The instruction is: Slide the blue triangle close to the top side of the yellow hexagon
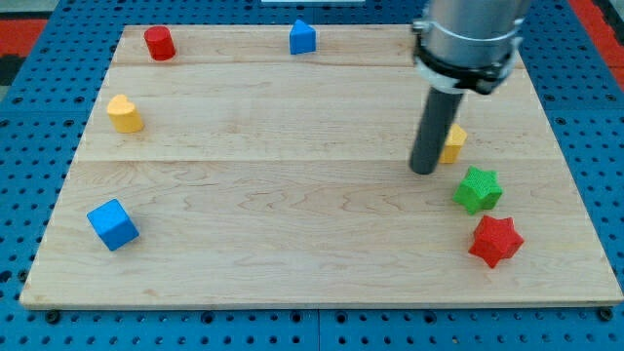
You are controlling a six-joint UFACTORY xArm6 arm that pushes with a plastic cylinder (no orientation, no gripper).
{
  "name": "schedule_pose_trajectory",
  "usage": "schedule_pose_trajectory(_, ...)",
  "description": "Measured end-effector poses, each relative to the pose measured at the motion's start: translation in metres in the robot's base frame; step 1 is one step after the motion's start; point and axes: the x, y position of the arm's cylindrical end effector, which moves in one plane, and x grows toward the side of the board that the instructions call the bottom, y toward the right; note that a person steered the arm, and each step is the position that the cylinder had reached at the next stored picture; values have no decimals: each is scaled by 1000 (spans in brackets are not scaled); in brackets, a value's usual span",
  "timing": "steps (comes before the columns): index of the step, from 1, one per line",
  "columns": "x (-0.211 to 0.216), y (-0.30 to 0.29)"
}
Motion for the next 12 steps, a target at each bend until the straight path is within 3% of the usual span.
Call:
schedule_pose_trajectory(2, -15, 42)
schedule_pose_trajectory(3, -17, 28)
schedule_pose_trajectory(7, -159, -177)
schedule_pose_trajectory(9, -233, -197)
schedule_pose_trajectory(10, -246, -184)
schedule_pose_trajectory(12, -218, -87)
